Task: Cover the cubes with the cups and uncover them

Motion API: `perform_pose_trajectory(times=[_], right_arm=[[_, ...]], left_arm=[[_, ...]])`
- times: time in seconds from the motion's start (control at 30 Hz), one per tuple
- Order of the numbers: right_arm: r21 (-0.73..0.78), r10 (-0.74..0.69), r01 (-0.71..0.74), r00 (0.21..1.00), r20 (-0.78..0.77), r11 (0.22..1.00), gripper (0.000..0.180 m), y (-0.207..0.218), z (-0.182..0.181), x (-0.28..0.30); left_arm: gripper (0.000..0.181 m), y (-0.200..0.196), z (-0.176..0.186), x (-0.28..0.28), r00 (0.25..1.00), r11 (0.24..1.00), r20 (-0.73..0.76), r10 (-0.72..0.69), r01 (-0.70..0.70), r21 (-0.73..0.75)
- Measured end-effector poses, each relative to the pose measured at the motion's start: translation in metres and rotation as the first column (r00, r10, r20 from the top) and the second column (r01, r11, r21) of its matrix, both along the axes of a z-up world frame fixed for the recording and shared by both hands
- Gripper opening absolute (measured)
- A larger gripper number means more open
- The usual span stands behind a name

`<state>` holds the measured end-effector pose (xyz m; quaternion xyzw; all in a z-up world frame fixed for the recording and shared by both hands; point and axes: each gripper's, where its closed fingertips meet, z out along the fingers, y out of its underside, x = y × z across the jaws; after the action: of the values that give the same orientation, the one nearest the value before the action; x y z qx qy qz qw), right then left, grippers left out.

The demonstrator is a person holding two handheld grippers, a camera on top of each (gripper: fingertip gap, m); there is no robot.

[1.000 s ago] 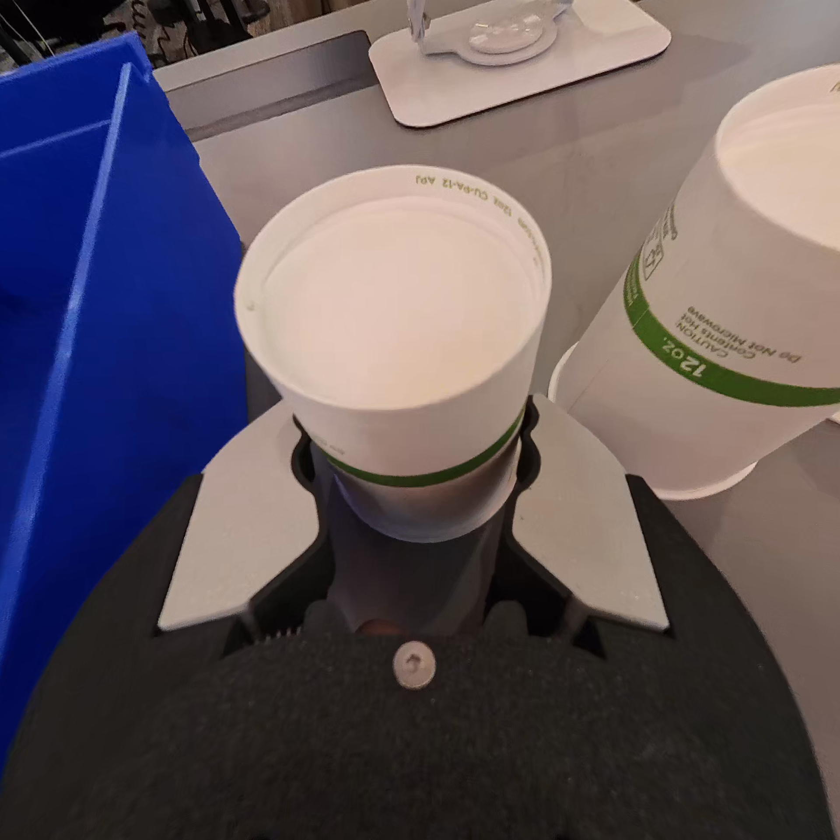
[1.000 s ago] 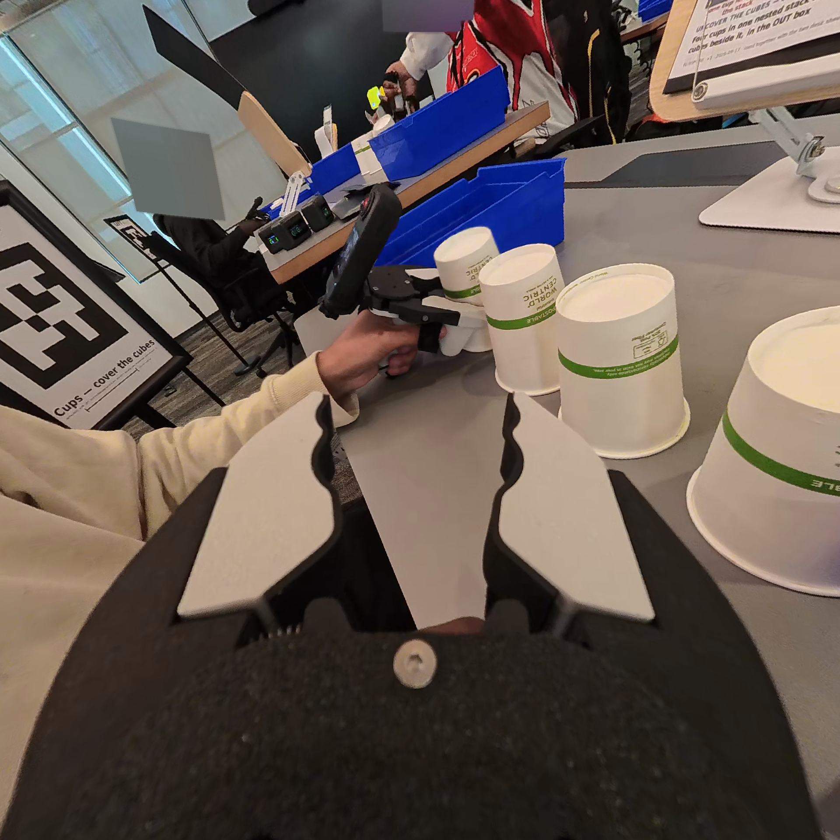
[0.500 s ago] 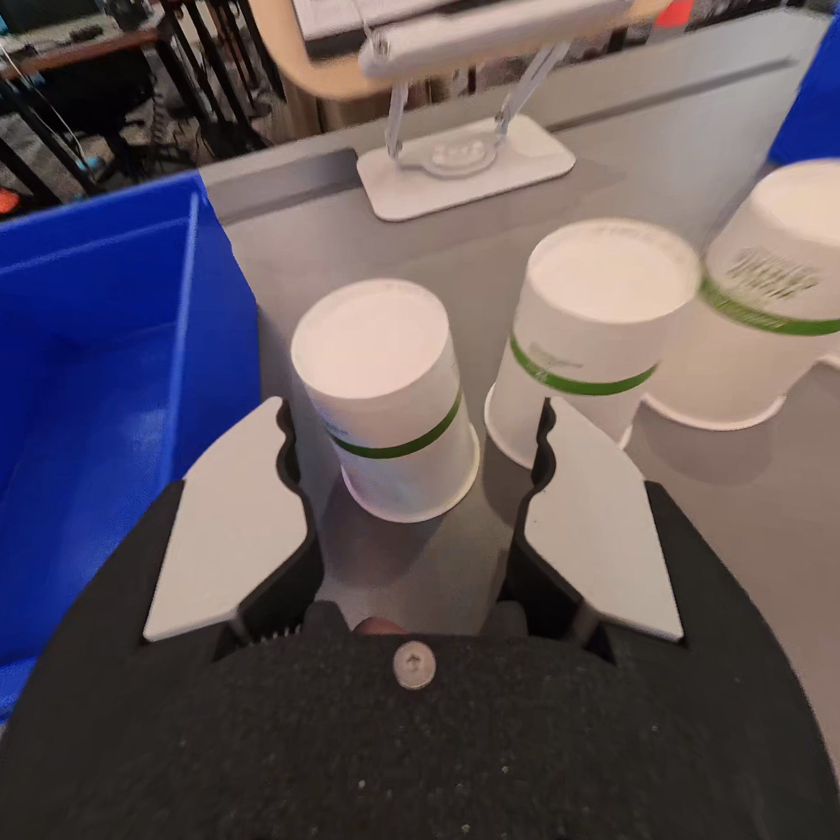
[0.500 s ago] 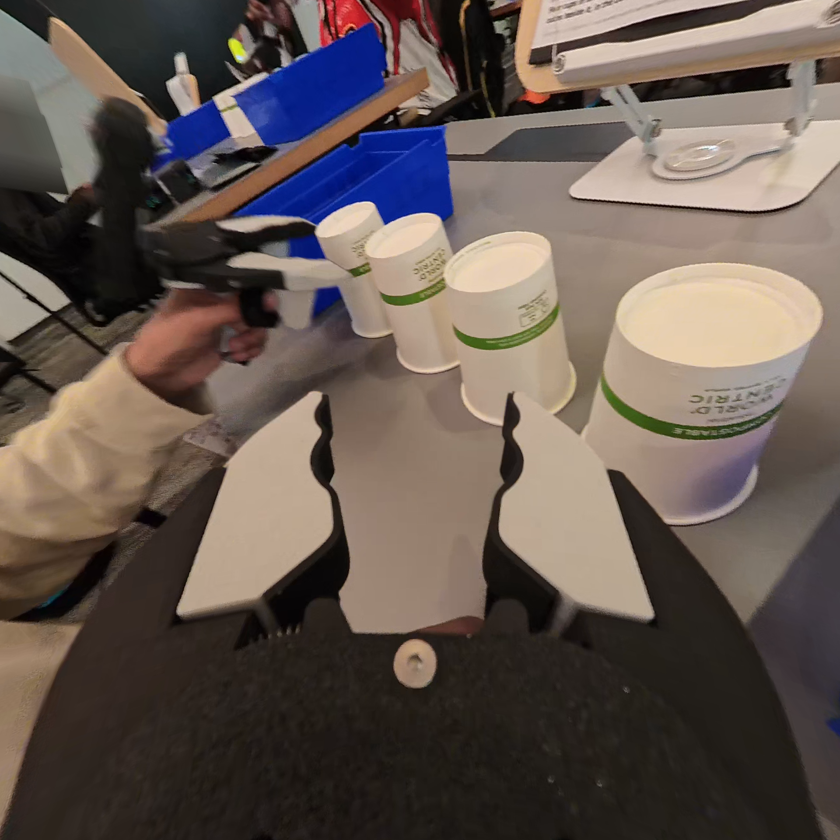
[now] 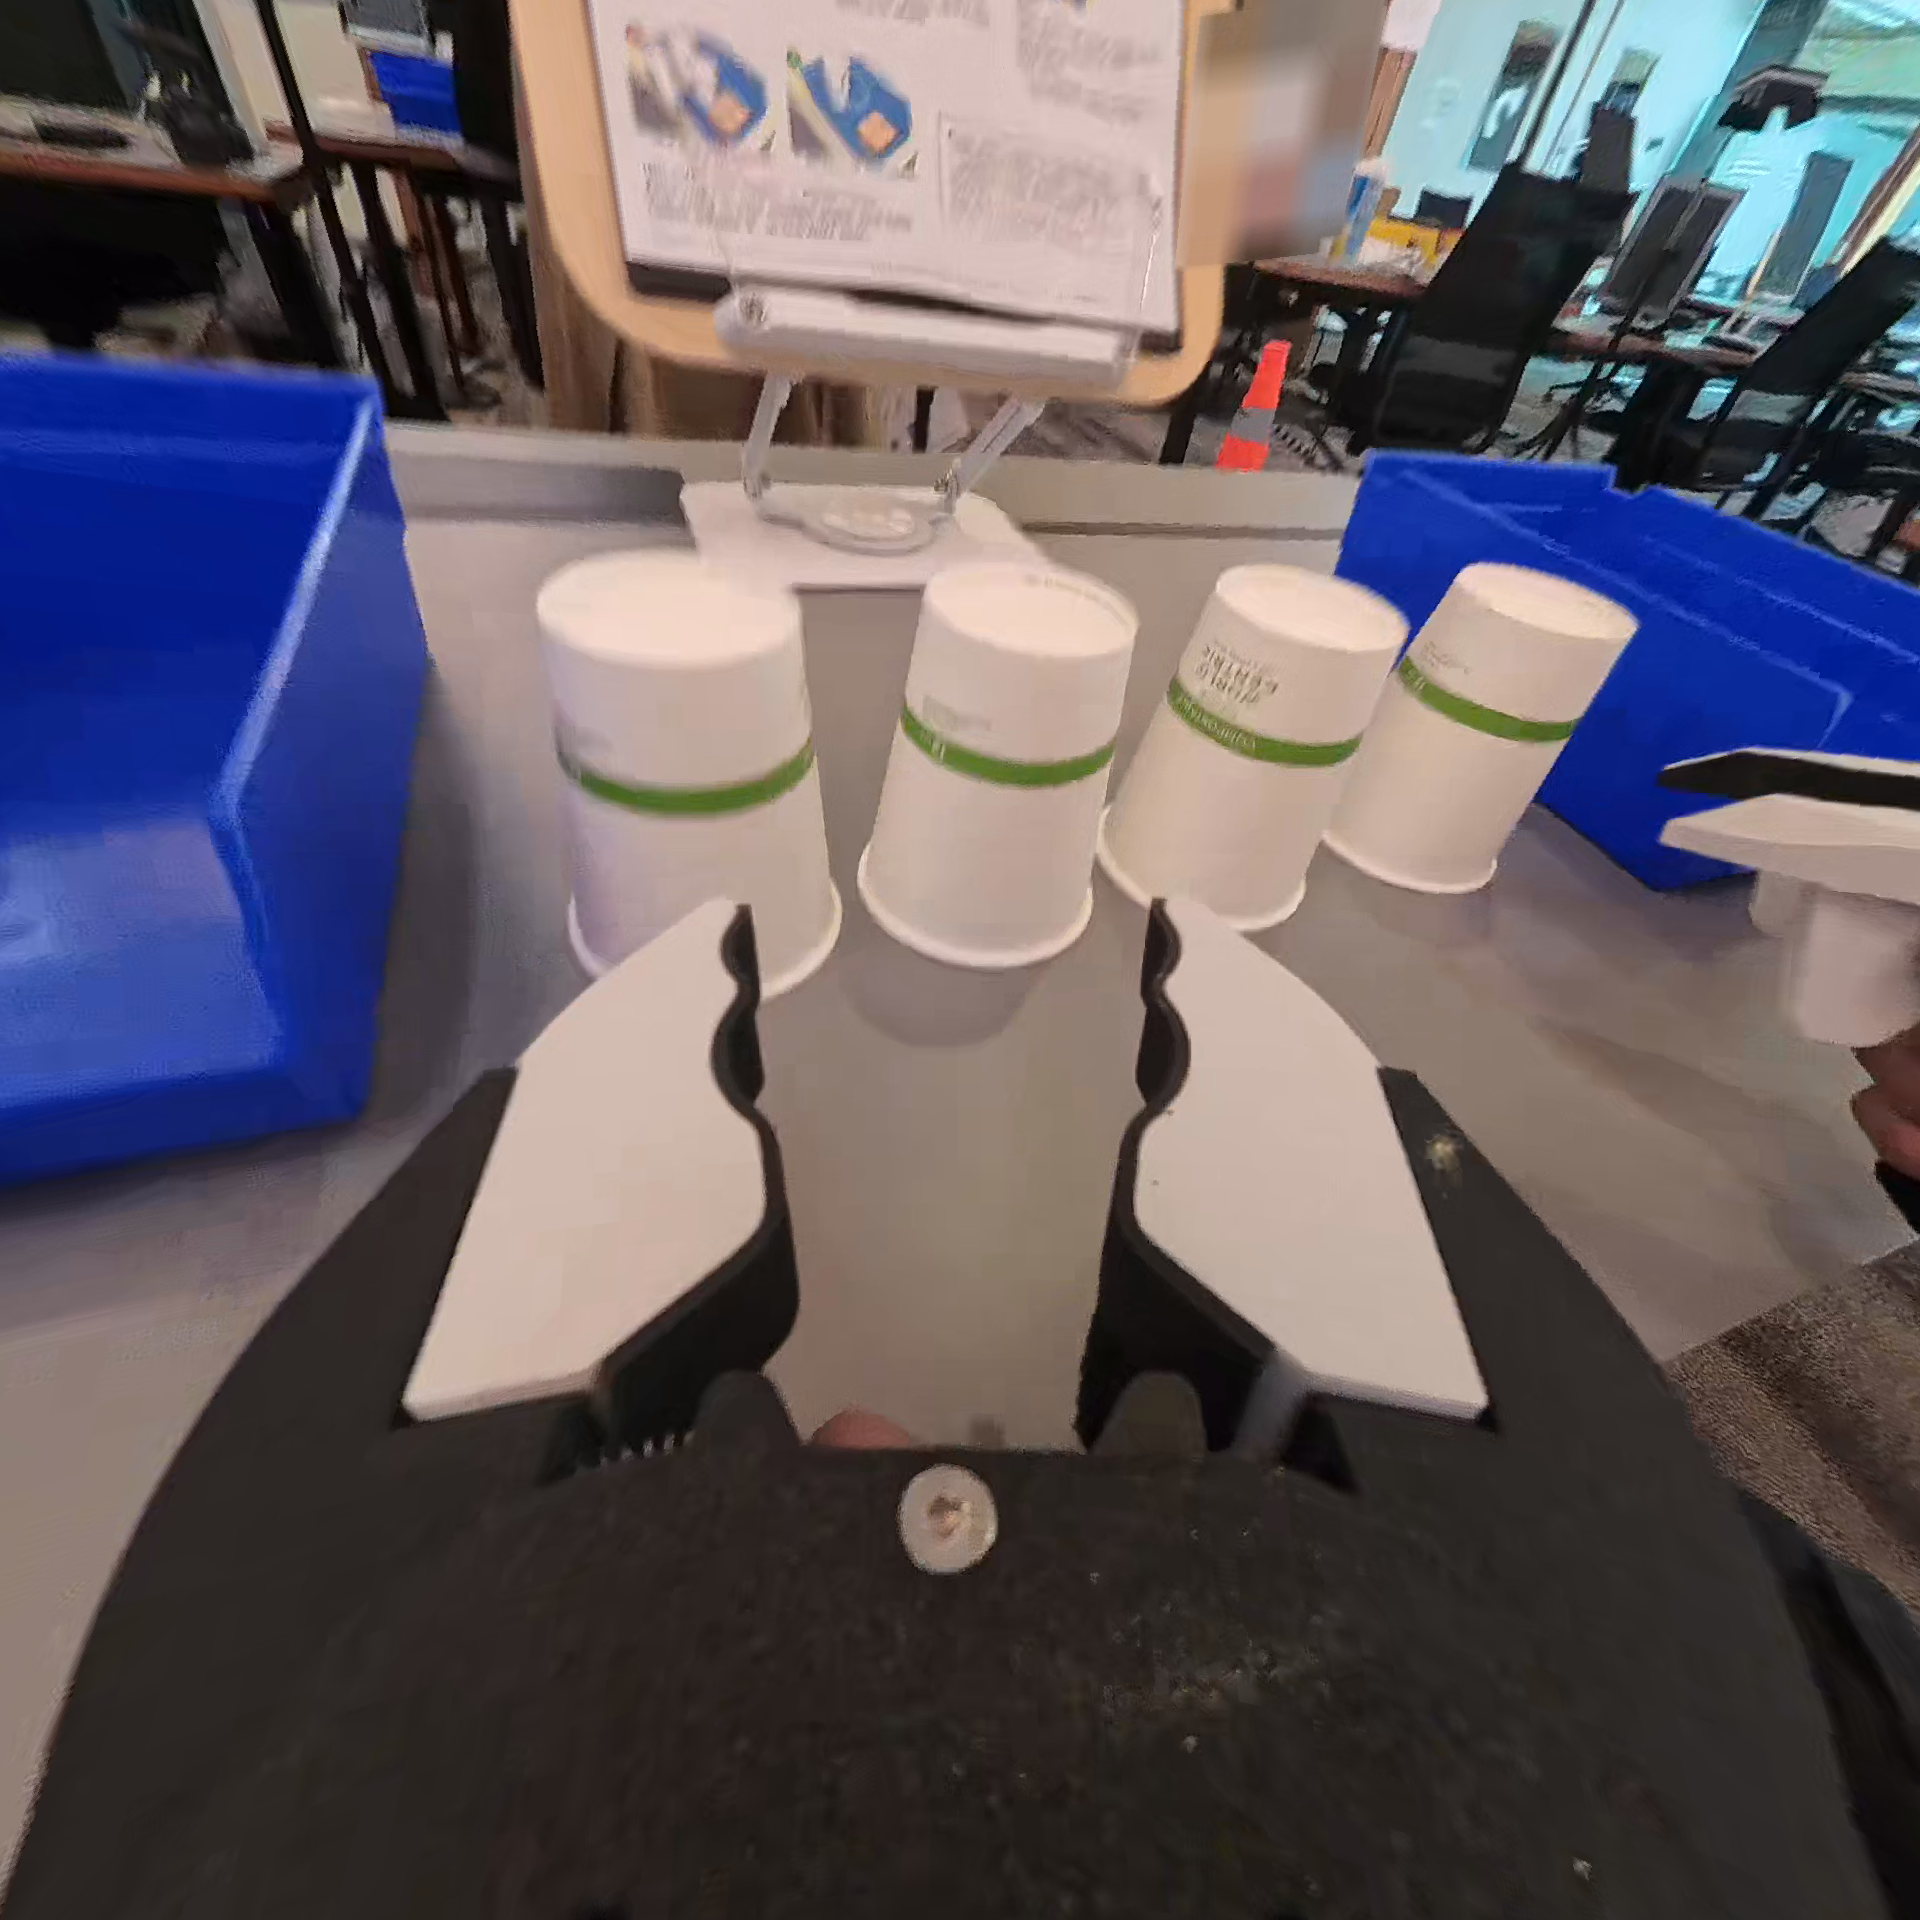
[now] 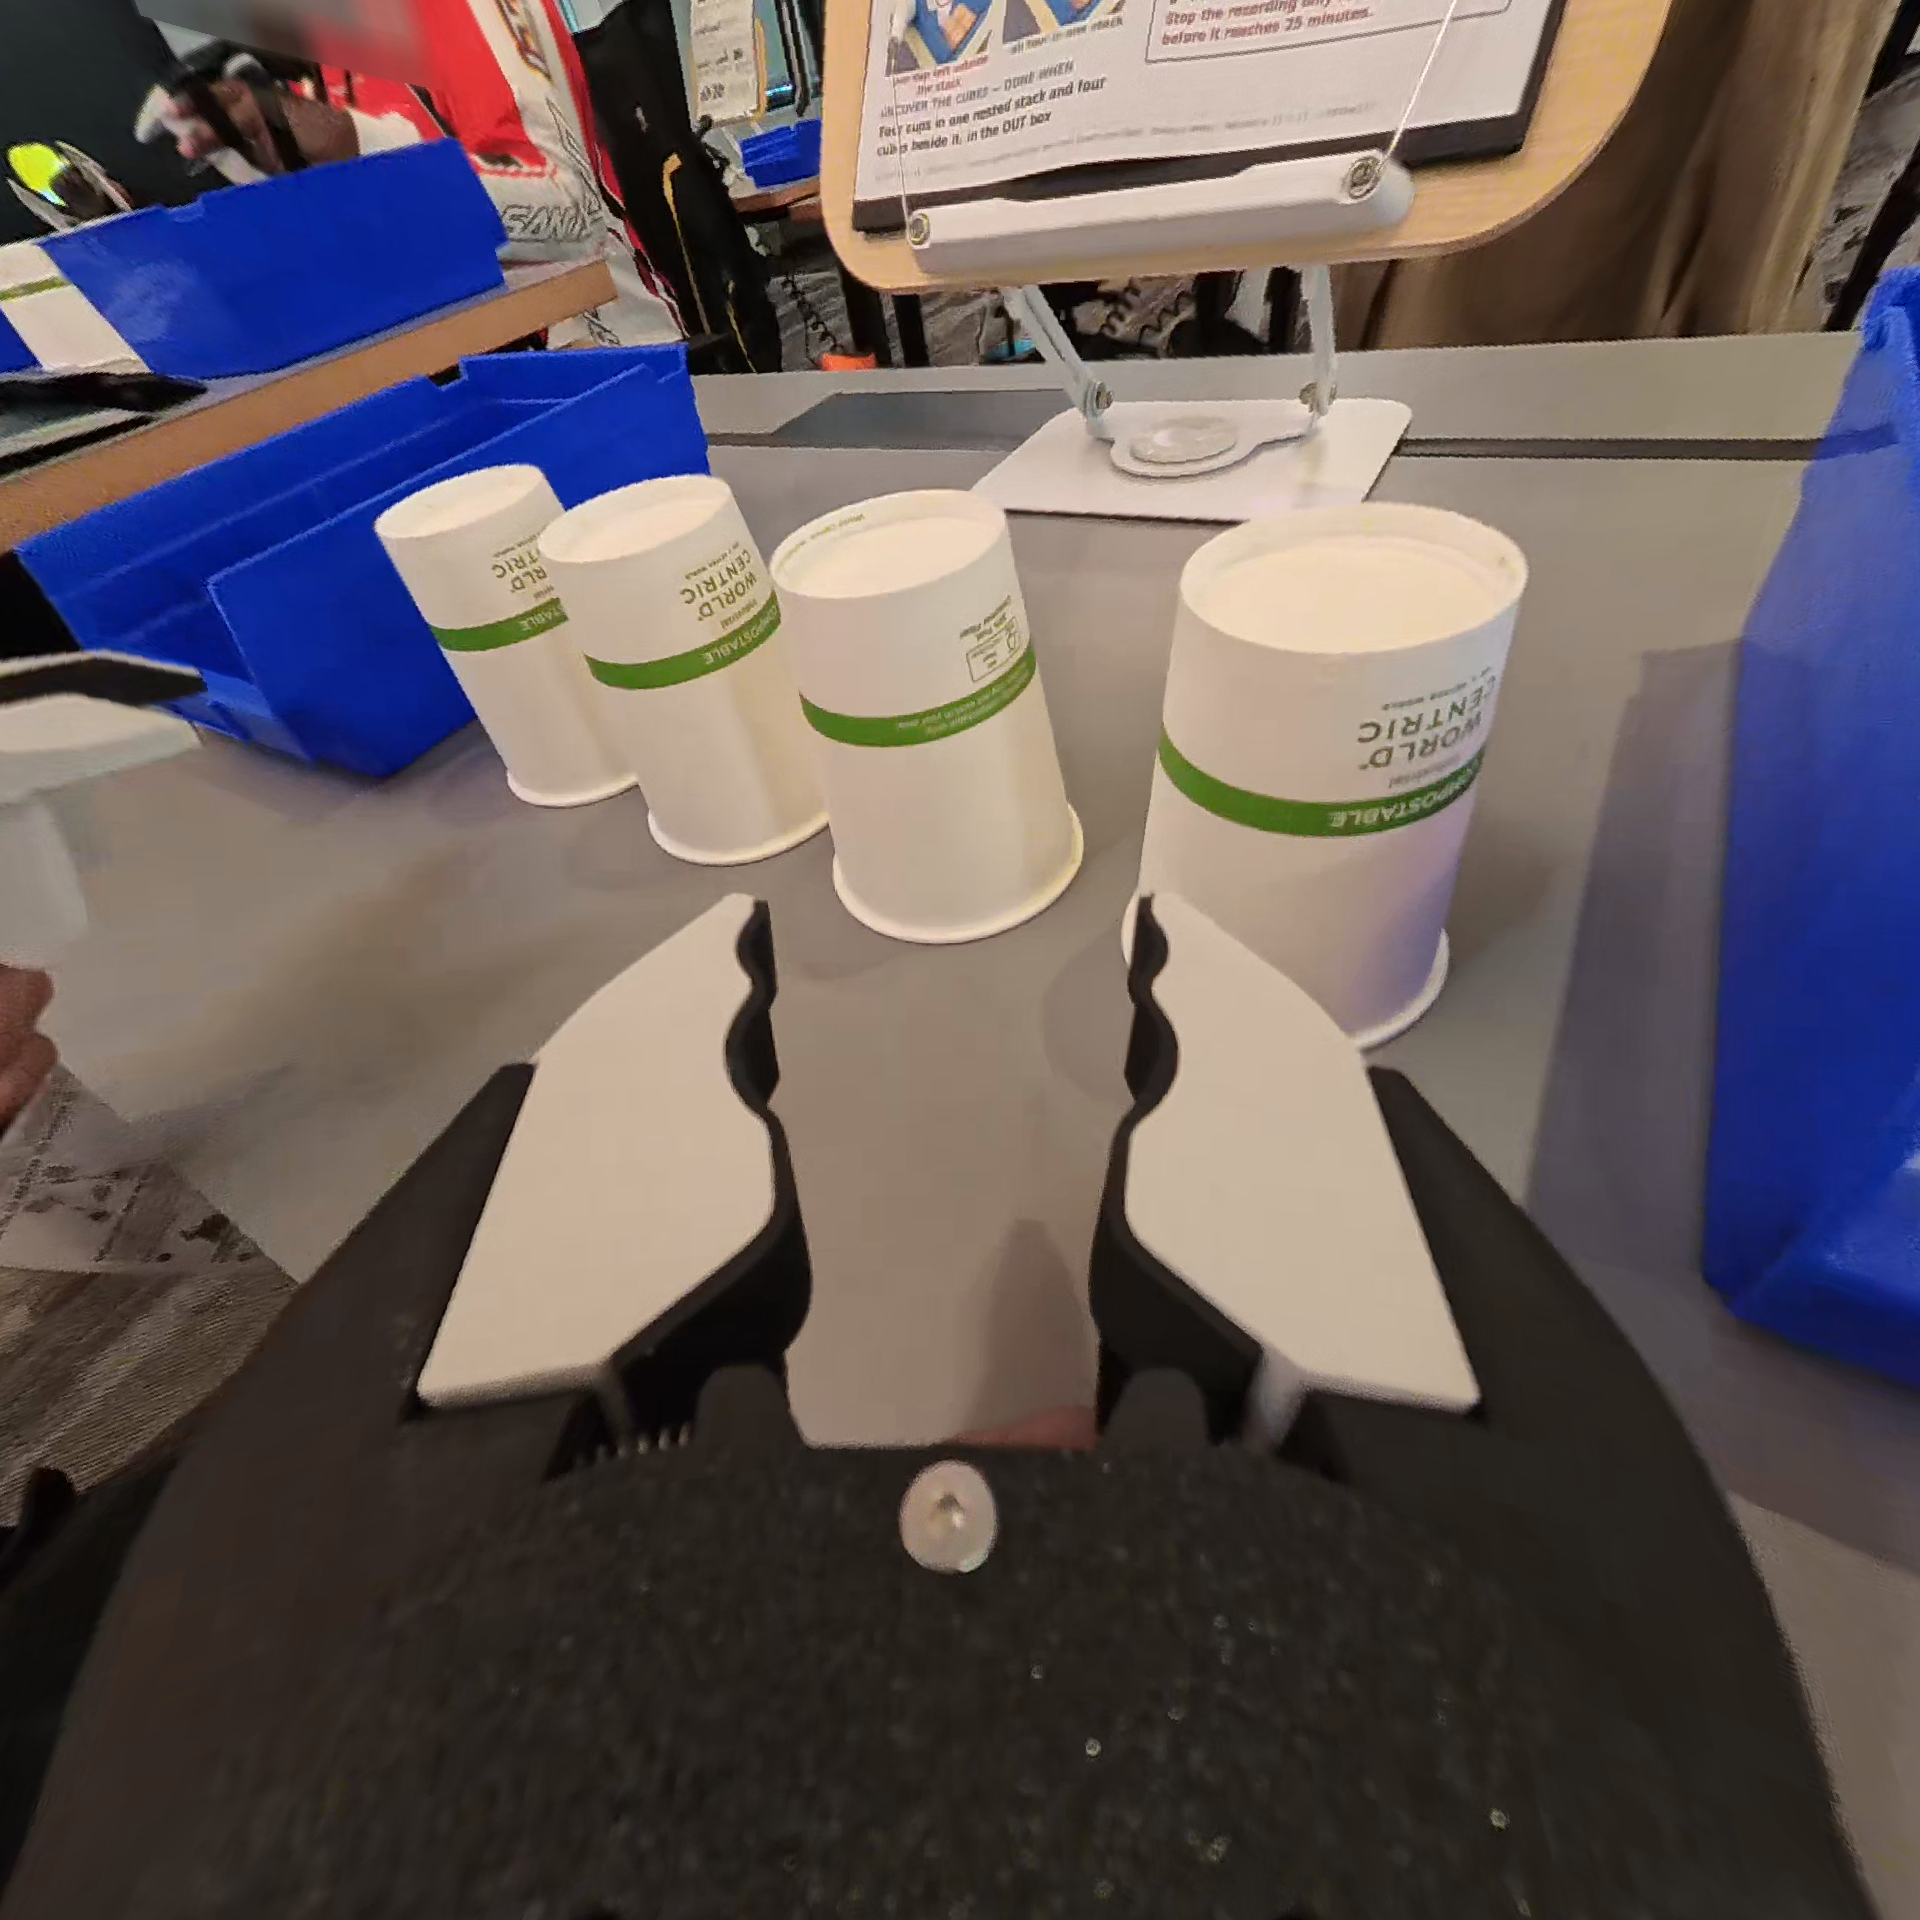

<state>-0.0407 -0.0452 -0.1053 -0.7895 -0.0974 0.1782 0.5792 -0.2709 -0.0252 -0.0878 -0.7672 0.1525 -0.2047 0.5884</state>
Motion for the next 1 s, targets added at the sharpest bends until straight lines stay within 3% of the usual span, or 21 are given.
perform_pose_trajectory(times=[0.1, 0.5, 1.0], right_arm=[[0.026, -0.029, 0.028, 0.999, 0.031, 0.999, 0.064, -0.010, 0.000, 0.000], [0.004, -0.010, 0.010, 0.996, 0.089, 1.000, 0.067, -0.028, -0.010, -0.006], [0.004, 0.016, -0.016, 0.995, 0.098, 1.000, 0.067, -0.029, -0.004, -0.014]], left_arm=[[0.072, -0.004, -0.016, -0.011, 0.999, 0.999, -0.011, 0.050, -0.050, -0.016], [0.071, -0.006, -0.025, -0.027, 0.965, 0.982, -0.184, 0.187, -0.183, 0.034], [0.074, -0.010, -0.044, -0.018, 0.965, 0.989, -0.227, 0.130, -0.142, -0.038]])
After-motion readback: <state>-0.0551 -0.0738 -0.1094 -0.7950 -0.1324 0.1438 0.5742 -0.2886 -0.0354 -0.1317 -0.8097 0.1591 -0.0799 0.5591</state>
